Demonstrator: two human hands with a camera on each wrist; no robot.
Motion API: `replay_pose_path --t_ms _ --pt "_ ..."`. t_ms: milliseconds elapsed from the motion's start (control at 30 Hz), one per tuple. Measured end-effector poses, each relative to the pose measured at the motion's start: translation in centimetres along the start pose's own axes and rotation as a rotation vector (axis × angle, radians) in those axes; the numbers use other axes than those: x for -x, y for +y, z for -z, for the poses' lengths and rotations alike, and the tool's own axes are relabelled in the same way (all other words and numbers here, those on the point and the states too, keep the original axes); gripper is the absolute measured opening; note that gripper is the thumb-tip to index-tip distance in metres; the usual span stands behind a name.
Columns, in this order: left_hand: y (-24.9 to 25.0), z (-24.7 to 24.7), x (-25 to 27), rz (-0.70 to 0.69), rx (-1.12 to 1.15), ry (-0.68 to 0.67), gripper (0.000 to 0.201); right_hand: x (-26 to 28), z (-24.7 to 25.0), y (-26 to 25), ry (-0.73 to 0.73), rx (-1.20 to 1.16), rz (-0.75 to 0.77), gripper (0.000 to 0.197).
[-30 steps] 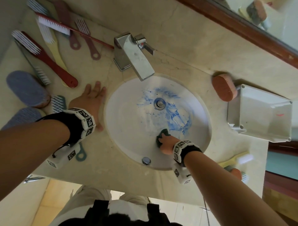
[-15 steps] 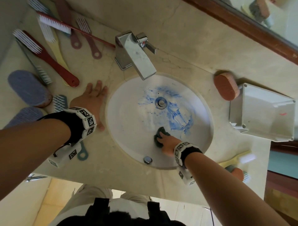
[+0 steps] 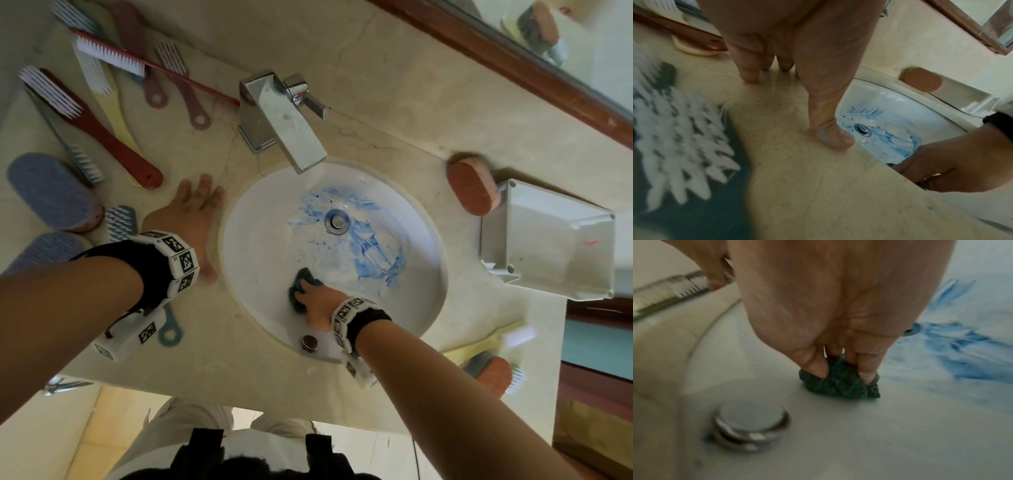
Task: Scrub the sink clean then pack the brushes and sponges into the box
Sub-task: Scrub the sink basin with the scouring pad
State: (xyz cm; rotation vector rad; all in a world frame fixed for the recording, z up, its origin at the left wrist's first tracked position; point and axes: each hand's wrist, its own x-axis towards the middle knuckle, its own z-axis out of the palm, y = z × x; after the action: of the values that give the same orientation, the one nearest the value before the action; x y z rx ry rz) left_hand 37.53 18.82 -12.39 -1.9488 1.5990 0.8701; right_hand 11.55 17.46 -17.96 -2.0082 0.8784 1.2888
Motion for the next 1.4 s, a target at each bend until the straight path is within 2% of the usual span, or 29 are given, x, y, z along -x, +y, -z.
replay_pose_path --t_ms 133,200,267,400,467,533,633,800,900,967,1033,1100,1200,1333,1400 --pt "0.0 0.1 0.1 -0.006 -0.005 0.011 0.153 1.8 -1.7 5.8 -0.036 0.036 -0.154 0.055" --pt "0.0 0.1 0.2 -0.006 -0.005 0.012 0.152 2.2 -2.8 8.7 -0.005 -0.002 -0.266 0.056" --pt "0.0 0.2 0.2 -0.003 -0.003 0.01 0.151 2.4 -2.8 9.8 0.013 -0.028 -0.298 0.054" --pt "0.1 0.2 0.2 -0.002 -0.011 0.015 0.151 2.5 -2.2 6.0 0.014 -0.063 -0.179 0.048" --pt "0.2 0.2 0.3 0.0 -0.016 0.015 0.151 2.0 -2.9 4.2 0.025 -0.159 -0.139 0.047" --pt "0.2 0.1 0.2 0.003 -0.021 0.013 0.151 1.9 -3.1 3.4 -0.014 -0.235 -0.167 0.048" --pt "0.1 -0.1 0.0 -0.009 -0.03 0.016 0.151 3.1 -2.7 3.9 0.004 -0.364 -0.181 0.051" --pt "0.0 -0.5 -0.2 -0.006 -0.047 0.035 0.153 8.0 -2.8 6.3 0.284 -0.625 -0.163 0.061" --pt "0.3 -0.3 -0.3 0.001 -0.052 0.039 0.155 11.5 -3.7 9.1 0.502 -0.744 -0.271 0.056" --pt "0.4 -0.4 -0.3 0.017 -0.04 0.046 0.155 13.1 -4.1 11.6 0.625 -0.721 -0.354 0.056" --pt "0.8 -0.8 0.1 0.038 -0.019 0.049 0.147 14.1 -4.2 14.1 0.691 -0.619 -0.439 0.063" --pt "2.0 -1.2 0.8 0.06 -0.046 0.051 0.123 14.5 -4.1 16.3 0.669 -0.496 -0.495 0.078" --pt "5.6 -1.7 2.2 0.041 -0.145 0.04 0.089 14.1 -3.6 18.8 0.575 -0.396 -0.504 0.108" --pt "12.5 -3.5 3.1 -0.049 -0.028 -0.015 0.064 12.7 -3.1 21.3 0.406 -0.276 -0.446 0.139" --pt "16.3 -4.7 2.9 -0.08 0.042 -0.063 0.06 12.1 -3.5 22.1 0.332 -0.248 -0.408 0.148"
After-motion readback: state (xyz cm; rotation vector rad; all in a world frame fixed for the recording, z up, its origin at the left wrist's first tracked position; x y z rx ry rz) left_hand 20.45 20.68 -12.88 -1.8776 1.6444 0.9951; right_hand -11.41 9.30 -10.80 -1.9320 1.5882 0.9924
